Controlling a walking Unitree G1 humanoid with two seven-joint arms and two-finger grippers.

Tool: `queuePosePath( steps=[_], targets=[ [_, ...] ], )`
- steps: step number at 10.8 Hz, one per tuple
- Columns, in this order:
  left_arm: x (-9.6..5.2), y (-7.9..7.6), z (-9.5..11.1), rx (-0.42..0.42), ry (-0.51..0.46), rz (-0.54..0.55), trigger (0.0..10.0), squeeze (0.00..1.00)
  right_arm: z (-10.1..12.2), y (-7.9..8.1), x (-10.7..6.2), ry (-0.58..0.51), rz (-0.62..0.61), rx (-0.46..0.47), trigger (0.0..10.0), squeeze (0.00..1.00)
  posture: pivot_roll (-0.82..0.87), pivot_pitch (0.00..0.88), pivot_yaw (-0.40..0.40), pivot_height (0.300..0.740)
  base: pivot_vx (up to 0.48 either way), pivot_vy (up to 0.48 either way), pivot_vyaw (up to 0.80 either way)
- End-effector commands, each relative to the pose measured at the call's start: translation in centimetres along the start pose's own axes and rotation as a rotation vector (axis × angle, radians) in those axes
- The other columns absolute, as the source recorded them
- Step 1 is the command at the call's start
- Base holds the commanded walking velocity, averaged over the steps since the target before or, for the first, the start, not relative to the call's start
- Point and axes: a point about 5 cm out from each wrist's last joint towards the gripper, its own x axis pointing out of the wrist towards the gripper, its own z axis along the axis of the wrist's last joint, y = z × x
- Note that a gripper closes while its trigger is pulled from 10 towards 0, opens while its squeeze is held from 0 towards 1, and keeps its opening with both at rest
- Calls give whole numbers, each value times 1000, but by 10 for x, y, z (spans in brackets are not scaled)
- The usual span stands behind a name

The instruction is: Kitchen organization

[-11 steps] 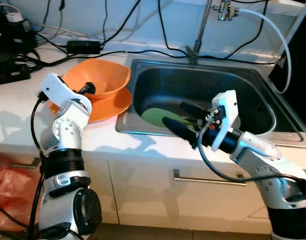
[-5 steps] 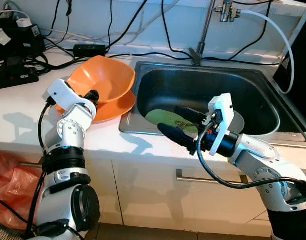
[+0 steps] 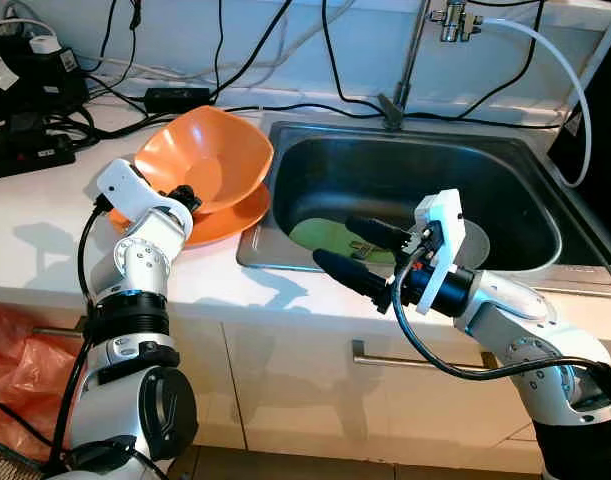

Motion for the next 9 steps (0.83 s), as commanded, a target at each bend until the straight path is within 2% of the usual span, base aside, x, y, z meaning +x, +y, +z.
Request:
queuePosePath(
  steps=[1,4,6,7,8,9],
  targets=[
    [1,-2,-4,-6,18,-10,0,0,1,3,-2,4,16,-8,10000,0,10,1,4,740,0,0,0],
    [-1,-5,-14,-10,27,-45,0,0,0,2,-2,7,8,-4,10000,0,4,5,5,740,0,0,0],
    [-2,-10,-19,-36,4,-115,0,0,-1,1,-3,10,-1,-3,10000,0,-4,2,5,740,0,0,0],
    [-3,-16,-22,-102,-14,-179,0,0,-1,0,-3,12,-5,-5,10000,0,-8,0,2,740,0,0,0],
    [-4,-20,-24,-102,-17,-209,0,0,-1,-1,-4,13,-9,-5,10000,0,-9,0,0,740,0,0,0],
    [-8,-34,-28,-172,-34,-334,0,0,0,-2,-4,12,-17,-5,10000,0,-9,0,-2,740,0,0,0]
  ],
)
